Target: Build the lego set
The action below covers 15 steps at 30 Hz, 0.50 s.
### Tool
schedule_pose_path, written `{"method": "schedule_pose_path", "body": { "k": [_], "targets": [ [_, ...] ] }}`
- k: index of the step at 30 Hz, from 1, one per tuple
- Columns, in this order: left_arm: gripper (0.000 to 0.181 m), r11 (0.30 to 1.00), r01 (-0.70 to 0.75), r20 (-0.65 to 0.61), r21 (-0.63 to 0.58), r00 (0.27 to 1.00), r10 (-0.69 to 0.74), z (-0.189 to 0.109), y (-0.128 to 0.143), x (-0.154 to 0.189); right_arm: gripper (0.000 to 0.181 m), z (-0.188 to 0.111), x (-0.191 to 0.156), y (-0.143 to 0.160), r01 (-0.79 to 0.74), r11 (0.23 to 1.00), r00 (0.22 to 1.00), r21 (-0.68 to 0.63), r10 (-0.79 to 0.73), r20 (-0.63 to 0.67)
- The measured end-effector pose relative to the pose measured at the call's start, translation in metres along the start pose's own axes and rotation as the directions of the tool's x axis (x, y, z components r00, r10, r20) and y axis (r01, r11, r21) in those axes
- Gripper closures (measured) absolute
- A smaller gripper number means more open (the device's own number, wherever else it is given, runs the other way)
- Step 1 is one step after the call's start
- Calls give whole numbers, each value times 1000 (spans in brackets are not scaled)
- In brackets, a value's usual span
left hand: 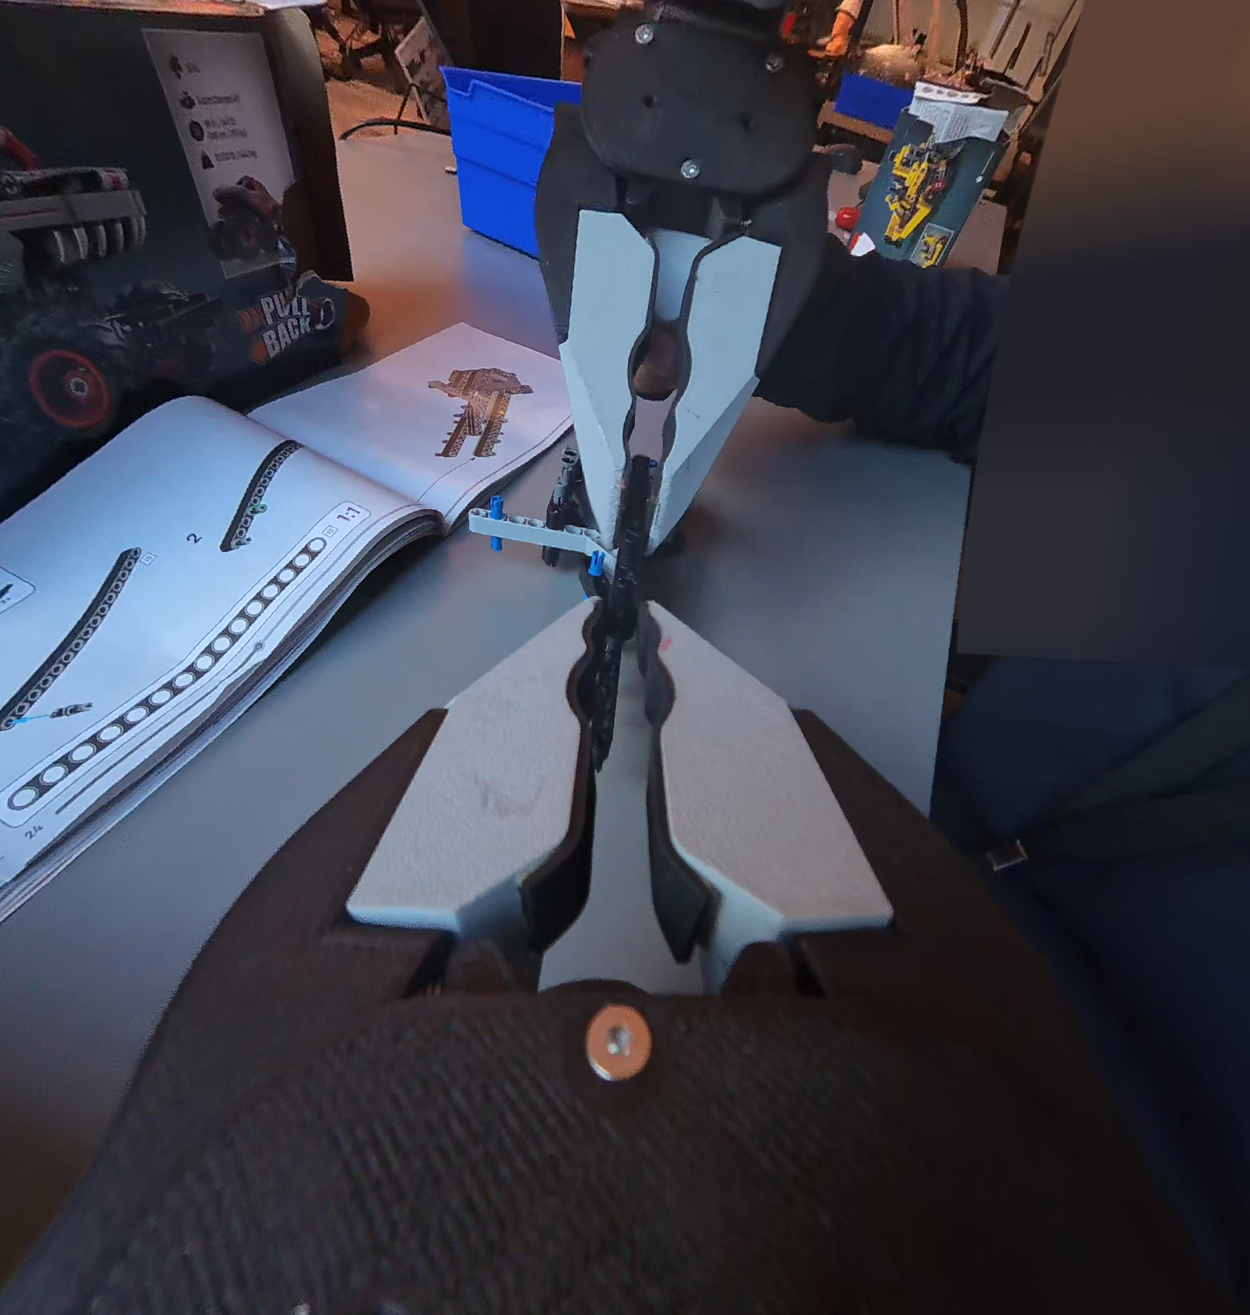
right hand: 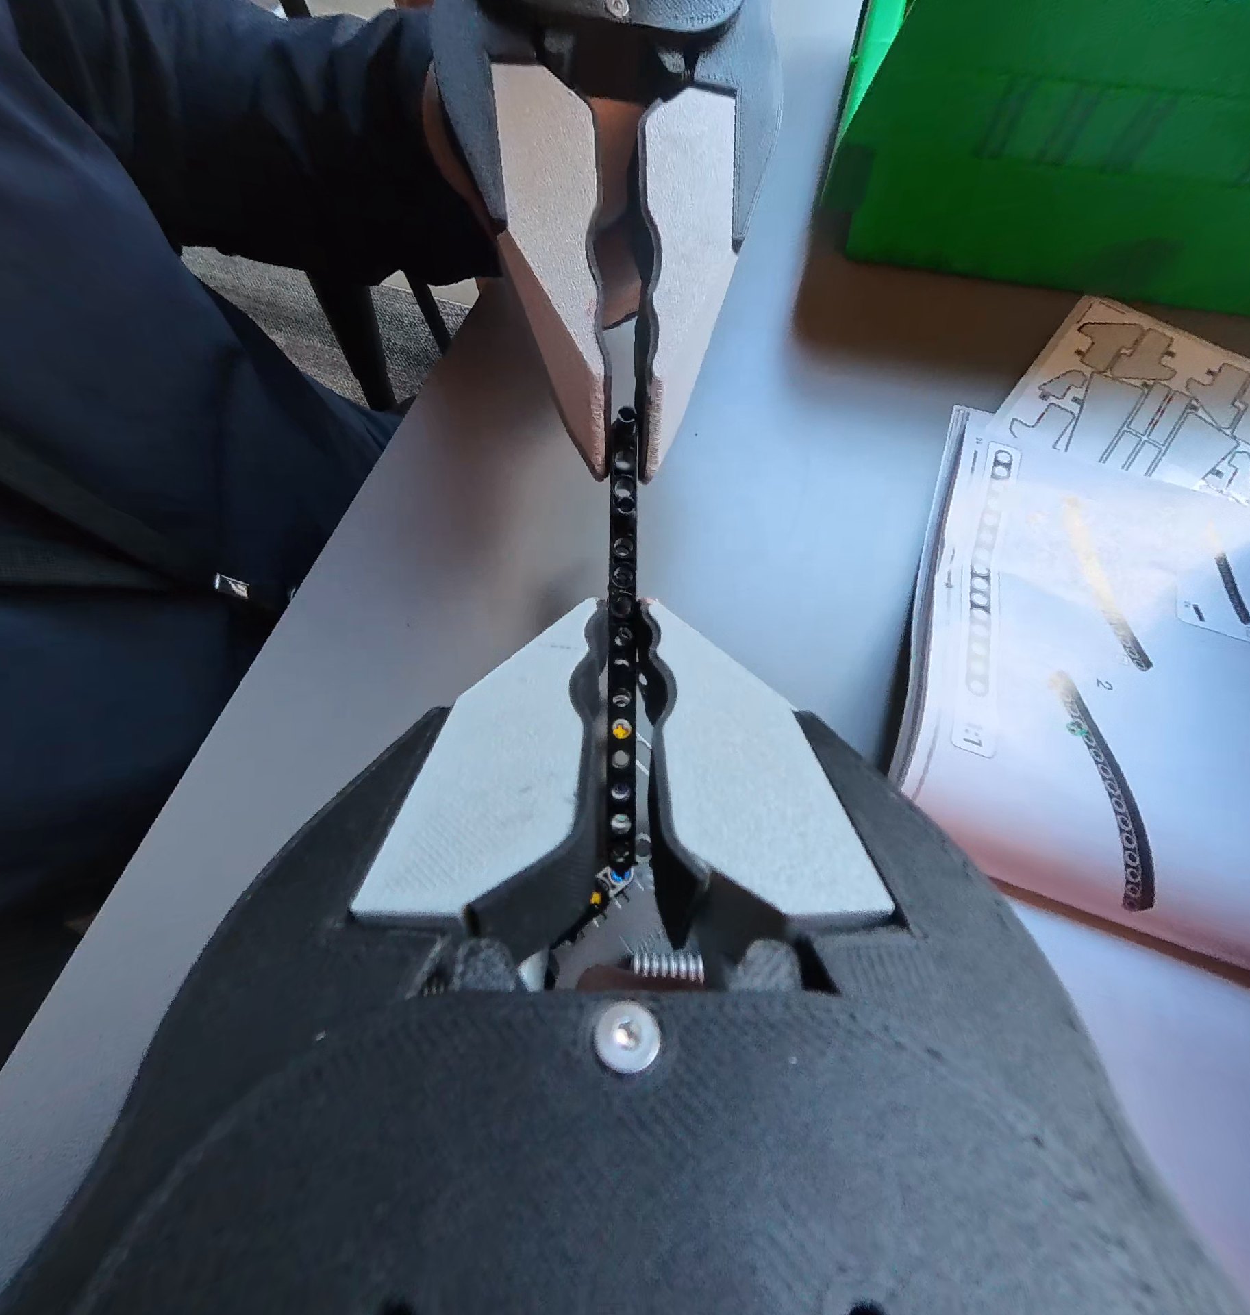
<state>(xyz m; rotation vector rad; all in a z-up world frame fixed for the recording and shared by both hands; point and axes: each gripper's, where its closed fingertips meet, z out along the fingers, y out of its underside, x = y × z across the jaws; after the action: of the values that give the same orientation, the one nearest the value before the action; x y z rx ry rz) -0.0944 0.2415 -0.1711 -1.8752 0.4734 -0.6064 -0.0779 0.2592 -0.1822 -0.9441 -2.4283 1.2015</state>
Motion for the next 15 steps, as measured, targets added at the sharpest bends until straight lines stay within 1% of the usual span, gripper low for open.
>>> {"method": "schedule_pose_path", "body": {
  "k": [7, 11, 15],
  "targets": [
    [176, 1000, 4, -14, 0, 1000, -4, 0, 4, 3, 176, 1, -2, 1, 1, 1000, 1000, -1, -1, 19],
    [176, 1000, -5, -16, 12, 1000, 5, -1, 0, 6, 176, 0, -5, -2, 22, 1000, 999, 9, -23, 27],
    [176, 999, -48, 29, -24, 998, 49, 1, 5, 7, 176, 1, -5, 1, 33, 999, 999, -4, -33, 27]
  ]
}}
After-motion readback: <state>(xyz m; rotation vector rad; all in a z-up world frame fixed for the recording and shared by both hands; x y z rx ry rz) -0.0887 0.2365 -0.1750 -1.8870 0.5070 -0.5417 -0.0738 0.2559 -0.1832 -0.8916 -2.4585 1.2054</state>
